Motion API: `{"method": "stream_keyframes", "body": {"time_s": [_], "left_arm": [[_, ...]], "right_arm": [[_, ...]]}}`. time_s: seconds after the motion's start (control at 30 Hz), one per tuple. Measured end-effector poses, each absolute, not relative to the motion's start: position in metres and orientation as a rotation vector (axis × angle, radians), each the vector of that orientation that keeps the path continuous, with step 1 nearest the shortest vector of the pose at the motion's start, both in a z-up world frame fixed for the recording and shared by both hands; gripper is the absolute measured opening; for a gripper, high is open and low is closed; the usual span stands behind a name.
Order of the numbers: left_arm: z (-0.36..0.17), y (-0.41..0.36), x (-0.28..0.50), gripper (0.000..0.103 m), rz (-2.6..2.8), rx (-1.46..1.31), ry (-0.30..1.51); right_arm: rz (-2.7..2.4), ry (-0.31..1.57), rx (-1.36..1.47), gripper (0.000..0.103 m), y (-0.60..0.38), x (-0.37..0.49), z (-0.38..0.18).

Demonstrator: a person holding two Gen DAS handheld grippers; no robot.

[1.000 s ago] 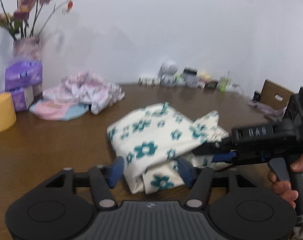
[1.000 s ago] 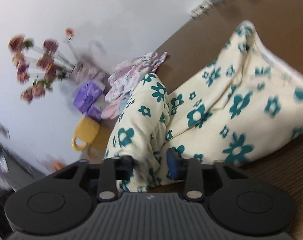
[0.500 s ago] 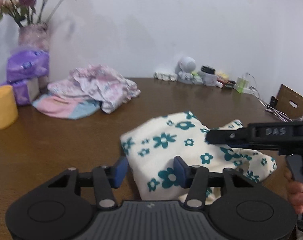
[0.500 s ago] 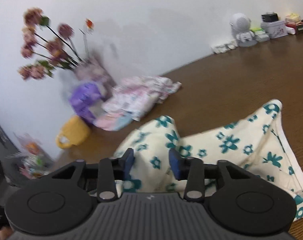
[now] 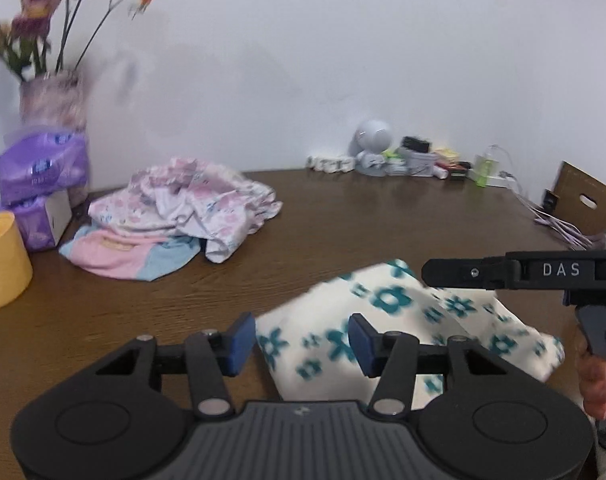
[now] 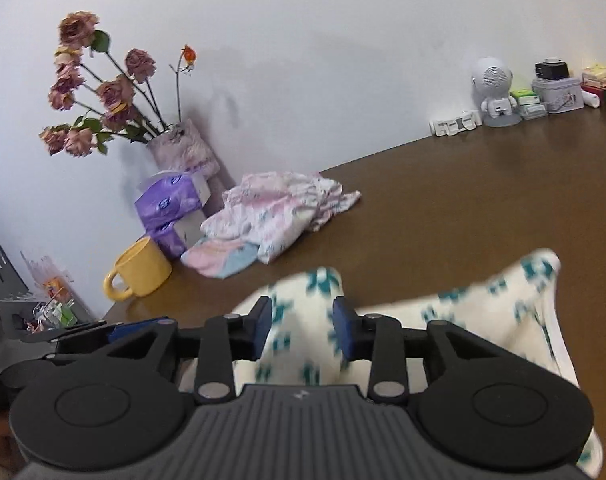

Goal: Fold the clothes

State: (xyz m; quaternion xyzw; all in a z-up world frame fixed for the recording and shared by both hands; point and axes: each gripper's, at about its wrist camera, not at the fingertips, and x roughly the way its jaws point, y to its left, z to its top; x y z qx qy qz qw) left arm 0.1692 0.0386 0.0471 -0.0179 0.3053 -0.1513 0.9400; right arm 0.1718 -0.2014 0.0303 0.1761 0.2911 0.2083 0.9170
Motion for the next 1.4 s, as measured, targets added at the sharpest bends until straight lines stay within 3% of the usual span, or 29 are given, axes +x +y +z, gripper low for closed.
{"method": "stream_keyframes", "body": {"time_s": [0.13,0.23,0.33,0.43,0.5,0.67,0.87,1.0,1.23,1.27,1.33,1.37,1.4], "left_arm": [[0.030,0.050,0.195,0.048,-0.307,-0.193,0.701],[0.016,0.055,0.202,0.046,-0.333,-0.260,0.731],[0.014,0.055,0.202,0.045,-0.338,-0.267,0.733],[0.022,0.064,0.190,0.049,-0.346,-0.289,0.702],[0.031,0.067,0.172,0.061,-0.362,-0.241,0.651],[0.041,0.053,0.103,0.071,-0.424,0.041,0.550],[0.026,0.003,0.048,0.070,-0.458,0.308,0.515],[0.013,-0.025,0.036,0.056,-0.487,0.410,0.522],[-0.011,-0.059,0.051,0.045,-0.355,0.589,0.513],[-0.012,-0.062,0.053,0.040,-0.331,0.606,0.509],[-0.013,-0.065,0.056,0.019,-0.282,0.630,0.504],[-0.014,-0.065,0.056,0.004,-0.259,0.634,0.499],[-0.014,-0.064,0.056,0.003,-0.235,0.637,0.494]], "right_arm": [[0.382,0.676,0.411,0.037,-0.201,0.205,0.020],[0.372,0.717,0.460,0.017,-0.206,0.213,0.001],[0.362,0.735,0.480,0.017,-0.210,0.212,-0.015],[0.382,0.718,0.520,0.022,-0.215,0.208,-0.015],[0.416,0.677,0.528,0.023,-0.222,0.196,-0.004],[0.557,0.623,0.352,0.042,-0.232,0.141,0.027],[0.618,0.650,0.113,0.044,-0.214,0.090,0.029],[0.588,0.689,0.138,0.039,-0.201,0.096,0.015],[0.529,0.687,0.267,0.023,-0.204,0.104,0.006],[0.524,0.687,0.289,0.019,-0.205,0.104,0.004],[0.511,0.681,0.335,0.013,-0.208,0.106,0.001],[0.505,0.678,0.359,0.011,-0.210,0.106,-0.001],[0.501,0.676,0.383,0.010,-0.212,0.107,-0.003]]}}
